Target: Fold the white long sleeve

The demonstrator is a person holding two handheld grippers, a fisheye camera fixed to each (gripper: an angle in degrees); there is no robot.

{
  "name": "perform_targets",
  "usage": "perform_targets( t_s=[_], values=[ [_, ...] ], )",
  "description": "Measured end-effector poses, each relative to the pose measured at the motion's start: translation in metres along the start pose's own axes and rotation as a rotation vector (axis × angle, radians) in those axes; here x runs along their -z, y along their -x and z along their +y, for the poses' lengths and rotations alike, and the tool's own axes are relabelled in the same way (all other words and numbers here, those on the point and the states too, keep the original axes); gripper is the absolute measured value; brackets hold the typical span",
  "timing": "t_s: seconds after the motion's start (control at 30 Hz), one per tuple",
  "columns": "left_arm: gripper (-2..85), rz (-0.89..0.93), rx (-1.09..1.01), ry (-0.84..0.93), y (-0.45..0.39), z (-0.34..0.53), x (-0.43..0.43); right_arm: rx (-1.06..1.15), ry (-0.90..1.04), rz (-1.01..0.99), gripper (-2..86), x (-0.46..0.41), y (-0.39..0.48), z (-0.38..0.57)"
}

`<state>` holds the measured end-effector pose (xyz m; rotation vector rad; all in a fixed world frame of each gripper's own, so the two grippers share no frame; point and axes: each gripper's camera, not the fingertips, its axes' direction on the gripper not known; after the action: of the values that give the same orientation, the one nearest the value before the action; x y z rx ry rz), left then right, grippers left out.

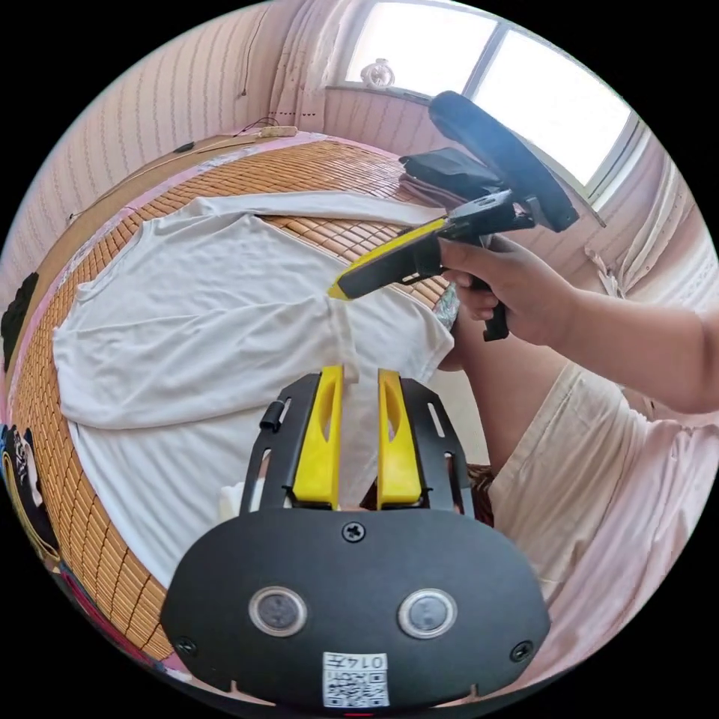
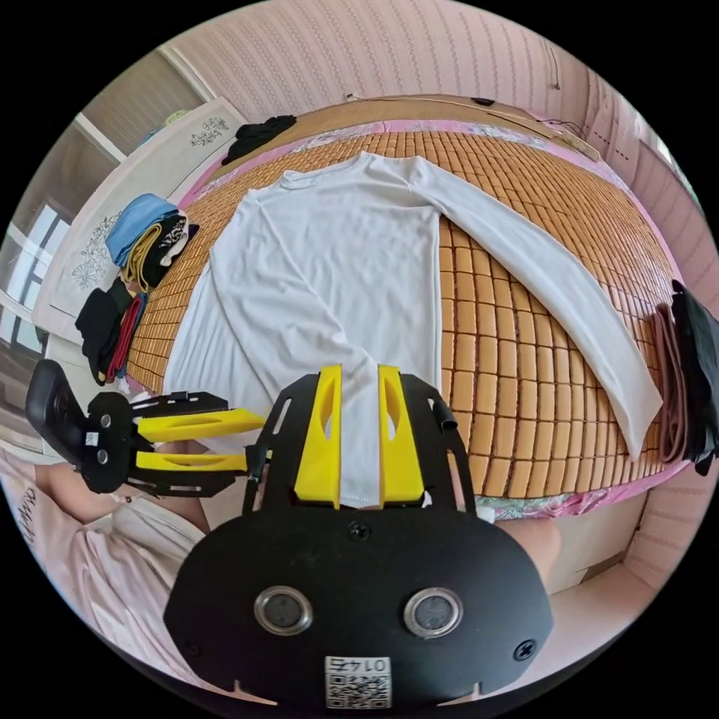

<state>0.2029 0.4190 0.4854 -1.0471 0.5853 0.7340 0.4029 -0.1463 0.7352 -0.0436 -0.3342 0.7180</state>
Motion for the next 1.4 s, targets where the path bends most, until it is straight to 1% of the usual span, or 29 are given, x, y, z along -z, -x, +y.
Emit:
perform_targets(
  t_s=[0.03, 0.1, 0.13, 0.2, 0.23, 0.33, 0.37, 0.4, 0.47, 0.57, 0.67, 0.73, 0.83, 0.9, 0.93, 1.0, 1.1, 1.2, 1.27, 1.4],
  values=[
    [7.2, -0.013, -0.002, 0.018, 0.0, -0.004, -0.007, 0.007, 0.009, 0.004, 7.7, -0.002, 0.0, -0.003],
    [5.3, -0.058, 0.017, 0.111, 0.004, -0.018, -0.036, 0.025, 0.071, 0.054, 6.3, -0.015, -0.003, -0.01],
    [4.6, -0.069, 0.019, 0.093, 0.004, -0.02, -0.037, 0.03, 0.086, 0.052, 5.7, -0.017, -0.004, -0.012],
    [1.7, -0.06, 0.023, 0.119, 0.006, -0.027, -0.04, 0.033, 0.085, 0.028, 1.5, -0.009, -0.01, -0.017],
    [1.0, -0.061, 0.023, 0.114, 0.006, -0.028, -0.038, 0.028, 0.088, 0.015, 1.1, -0.006, -0.013, -0.019],
    [0.3, -0.083, -0.022, 0.016, 0.0, -0.028, -0.012, -0.005, 0.028, -0.122, 0.2, 0.028, -0.026, -0.023],
    [0.3, -0.075, -0.049, -0.041, -0.003, -0.028, 0.0, -0.018, -0.009, -0.164, 0.1, 0.046, -0.032, -0.022],
    [0.6, -0.054, -0.08, -0.09, -0.006, -0.029, 0.009, -0.027, -0.033, -0.191, 0.0, 0.06, -0.038, -0.02],
    [1.9, 0.0, -0.108, -0.108, -0.007, -0.032, 0.008, -0.049, -0.039, -0.197, 0.0, 0.073, -0.048, -0.017],
    [4.7, 0.129, -0.098, -0.06, 0.001, -0.034, -0.018, -0.101, 0.059, -0.151, 0.3, 0.059, -0.067, -0.012],
    [5.8, 0.15, -0.087, -0.022, 0.012, -0.028, -0.028, -0.129, 0.193, -0.071, 1.1, 0.039, -0.078, -0.012],
    [5.9, 0.121, -0.085, -0.029, 0.025, -0.021, -0.022, -0.101, 0.214, -0.032, 1.7, 0.041, -0.077, -0.019],
    [5.7, 0.005, -0.004, -0.05, 0.07, -0.006, -0.002, 0.01, 0.165, 0.002, 2.4, 0.052, -0.062, -0.052],
    [5.0, -0.12, 0.097, -0.083, 0.121, 0.007, 0.018, 0.154, 0.108, -0.033, 3.2, 0.053, -0.037, -0.099],
    [4.9, -0.152, 0.118, -0.088, 0.133, 0.009, 0.022, 0.196, 0.096, -0.053, 3.6, 0.052, -0.028, -0.113],
    [4.6, -0.297, 0.204, -0.091, 0.182, 0.018, 0.035, 0.366, 0.032, -0.103, 4.5, 0.046, 0.014, -0.166],
    [4.6, -0.399, 0.248, -0.095, 0.228, 0.018, 0.042, 0.533, -0.034, -0.118, 5.0, 0.029, 0.067, -0.232],
    [5.2, -0.455, 0.214, -0.07, 0.256, 0.009, 0.034, 0.596, -0.043, -0.124, 6.1, 0.003, 0.103, -0.292],
    [5.4, -0.475, 0.185, -0.038, 0.269, 0.003, 0.023, 0.595, -0.029, -0.117, 6.6, -0.014, 0.116, -0.322],
    [5.0, -0.461, 0.121, -0.013, 0.289, -0.009, 0.002, 0.556, 0.064, -0.068, 6.8, -0.055, 0.127, -0.367]
  ],
)
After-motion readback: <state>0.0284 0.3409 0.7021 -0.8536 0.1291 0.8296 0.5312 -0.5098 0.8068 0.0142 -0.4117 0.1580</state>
